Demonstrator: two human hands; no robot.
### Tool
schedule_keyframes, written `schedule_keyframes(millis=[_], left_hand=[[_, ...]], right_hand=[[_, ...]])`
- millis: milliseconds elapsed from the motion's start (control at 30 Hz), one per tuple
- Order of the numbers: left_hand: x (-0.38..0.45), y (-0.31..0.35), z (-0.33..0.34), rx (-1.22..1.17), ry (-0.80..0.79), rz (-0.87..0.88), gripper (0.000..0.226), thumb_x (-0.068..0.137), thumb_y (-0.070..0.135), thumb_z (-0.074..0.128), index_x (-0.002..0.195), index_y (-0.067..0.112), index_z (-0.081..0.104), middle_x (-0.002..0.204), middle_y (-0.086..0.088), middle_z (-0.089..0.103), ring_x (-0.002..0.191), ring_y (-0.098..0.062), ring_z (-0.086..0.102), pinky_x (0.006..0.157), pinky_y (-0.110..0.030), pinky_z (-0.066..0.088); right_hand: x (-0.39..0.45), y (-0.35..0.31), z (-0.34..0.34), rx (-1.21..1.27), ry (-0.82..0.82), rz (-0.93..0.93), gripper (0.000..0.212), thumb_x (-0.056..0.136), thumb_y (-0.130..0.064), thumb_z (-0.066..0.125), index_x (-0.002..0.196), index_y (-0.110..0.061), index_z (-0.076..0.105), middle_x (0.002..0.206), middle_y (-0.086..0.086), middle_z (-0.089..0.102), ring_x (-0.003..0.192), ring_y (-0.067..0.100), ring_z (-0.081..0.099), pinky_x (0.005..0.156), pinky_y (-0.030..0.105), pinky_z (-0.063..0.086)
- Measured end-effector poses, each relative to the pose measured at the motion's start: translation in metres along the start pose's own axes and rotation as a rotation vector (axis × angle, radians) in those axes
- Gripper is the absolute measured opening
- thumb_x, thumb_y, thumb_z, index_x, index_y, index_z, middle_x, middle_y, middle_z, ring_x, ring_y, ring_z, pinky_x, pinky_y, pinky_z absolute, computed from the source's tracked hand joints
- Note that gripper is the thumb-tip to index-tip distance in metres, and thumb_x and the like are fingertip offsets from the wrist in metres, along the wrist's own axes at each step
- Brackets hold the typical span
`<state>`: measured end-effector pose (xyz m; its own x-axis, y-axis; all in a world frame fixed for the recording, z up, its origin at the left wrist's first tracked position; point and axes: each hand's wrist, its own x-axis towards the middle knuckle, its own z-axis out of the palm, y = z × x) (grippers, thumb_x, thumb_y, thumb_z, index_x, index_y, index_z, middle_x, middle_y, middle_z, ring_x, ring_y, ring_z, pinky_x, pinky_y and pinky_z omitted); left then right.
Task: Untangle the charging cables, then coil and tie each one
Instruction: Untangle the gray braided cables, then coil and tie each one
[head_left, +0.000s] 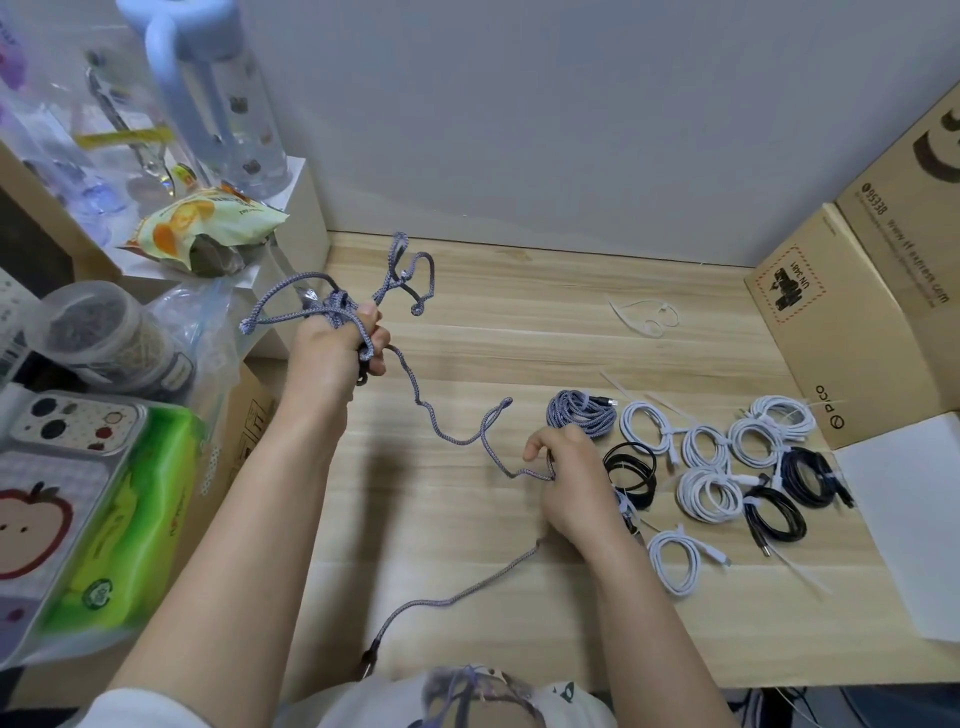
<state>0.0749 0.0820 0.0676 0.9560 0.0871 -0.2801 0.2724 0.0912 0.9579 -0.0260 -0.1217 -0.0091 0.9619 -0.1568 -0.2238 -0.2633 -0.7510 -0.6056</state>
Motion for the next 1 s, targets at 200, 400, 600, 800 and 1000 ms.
schedule_keyframes(millis=[200, 400, 600, 800, 1000], left_hand=[[-0.018, 0.001, 0.015, 0.113, -0.073, 0.101, 0.033, 0.096, 0.012, 0.047, 0.064, 0.012, 0.051, 0.043, 0.008, 0.048, 0.040, -0.002, 0.037, 0.043, -0.015, 0.025], [-0.049, 0.000, 0.039, 0.113, -0.278, 0.228, 0.024, 0.087, 0.022, 0.063, 0.064, 0.017, 0.058, 0.052, -0.001, 0.050, 0.044, -0.004, 0.045, 0.046, -0.013, 0.035], [-0.044, 0.003, 0.036, 0.084, -0.214, 0.238, 0.030, 0.090, 0.002, 0.058, 0.068, 0.021, 0.066, 0.062, 0.005, 0.069, 0.048, -0.003, 0.051, 0.049, -0.012, 0.039], [-0.036, 0.007, 0.022, 0.260, -0.155, 0.345, 0.014, 0.089, 0.004, 0.059, 0.078, 0.005, 0.066, 0.052, 0.015, 0.062, 0.044, -0.001, 0.041, 0.049, -0.011, 0.034], [-0.038, -0.003, 0.030, 0.533, -0.245, 0.399, 0.018, 0.086, 0.013, 0.066, 0.072, 0.023, 0.059, 0.069, 0.011, 0.070, 0.059, 0.008, 0.049, 0.061, -0.022, 0.038]], right_hand=[[-0.002, -0.030, -0.002, 0.142, 0.121, -0.091, 0.029, 0.073, -0.011, 0.065, 0.095, -0.028, 0.062, 0.109, -0.011, 0.045, 0.114, 0.014, 0.042, 0.104, 0.036, 0.028], [-0.013, -0.087, -0.016, 0.750, 0.010, -0.219, 0.051, 0.073, -0.019, 0.070, 0.112, -0.039, 0.043, 0.110, -0.031, 0.055, 0.108, -0.014, 0.050, 0.096, 0.012, 0.037], [-0.012, -0.078, -0.022, 0.948, 0.068, -0.073, 0.014, 0.097, -0.011, 0.046, 0.093, -0.014, 0.059, 0.049, -0.013, 0.052, 0.052, 0.007, 0.055, 0.058, 0.025, 0.042], [-0.006, -0.048, -0.026, 0.662, 0.168, 0.141, 0.030, 0.093, -0.006, 0.053, 0.081, -0.030, 0.066, 0.075, -0.010, 0.065, 0.069, 0.009, 0.056, 0.072, 0.025, 0.044], [-0.013, -0.079, -0.050, 0.877, 0.400, -0.062, 0.018, 0.085, -0.006, 0.066, 0.085, -0.024, 0.062, 0.083, -0.003, 0.063, 0.077, 0.007, 0.058, 0.073, 0.018, 0.046]])
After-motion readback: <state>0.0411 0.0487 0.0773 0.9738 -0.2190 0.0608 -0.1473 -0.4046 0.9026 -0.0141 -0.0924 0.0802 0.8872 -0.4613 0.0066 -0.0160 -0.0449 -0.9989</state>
